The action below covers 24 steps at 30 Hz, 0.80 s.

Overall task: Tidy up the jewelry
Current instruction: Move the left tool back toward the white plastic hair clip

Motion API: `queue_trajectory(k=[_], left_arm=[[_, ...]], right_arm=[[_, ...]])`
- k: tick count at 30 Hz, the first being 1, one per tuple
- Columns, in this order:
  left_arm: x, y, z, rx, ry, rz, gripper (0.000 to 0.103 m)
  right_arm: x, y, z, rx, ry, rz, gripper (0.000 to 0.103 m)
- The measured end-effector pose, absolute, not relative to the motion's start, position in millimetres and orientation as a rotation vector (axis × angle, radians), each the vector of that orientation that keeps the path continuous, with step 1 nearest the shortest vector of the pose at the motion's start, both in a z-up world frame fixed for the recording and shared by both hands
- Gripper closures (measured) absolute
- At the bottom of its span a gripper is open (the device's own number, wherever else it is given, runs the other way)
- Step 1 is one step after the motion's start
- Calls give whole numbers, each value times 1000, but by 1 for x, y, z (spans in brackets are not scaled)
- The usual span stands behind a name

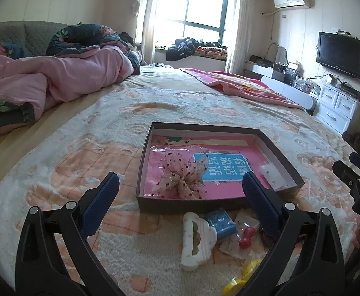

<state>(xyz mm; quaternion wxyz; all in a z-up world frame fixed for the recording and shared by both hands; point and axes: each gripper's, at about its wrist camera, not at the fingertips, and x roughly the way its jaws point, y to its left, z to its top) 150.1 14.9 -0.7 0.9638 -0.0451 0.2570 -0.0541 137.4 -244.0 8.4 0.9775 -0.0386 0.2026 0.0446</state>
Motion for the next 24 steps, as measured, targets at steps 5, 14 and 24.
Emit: queue_trajectory(k=[5,14,24], left_arm=[[140,16,-1,-85,515,-114,11],[126,18,-5,-78,511,-113,11],[114,27,-10,-85,516,-108,11]], right_arm=[[128,-240,9,-90,401,106,7],[114,-235,4,-95,414,130,7],[100,-230,-7,-78,444,153,7]])
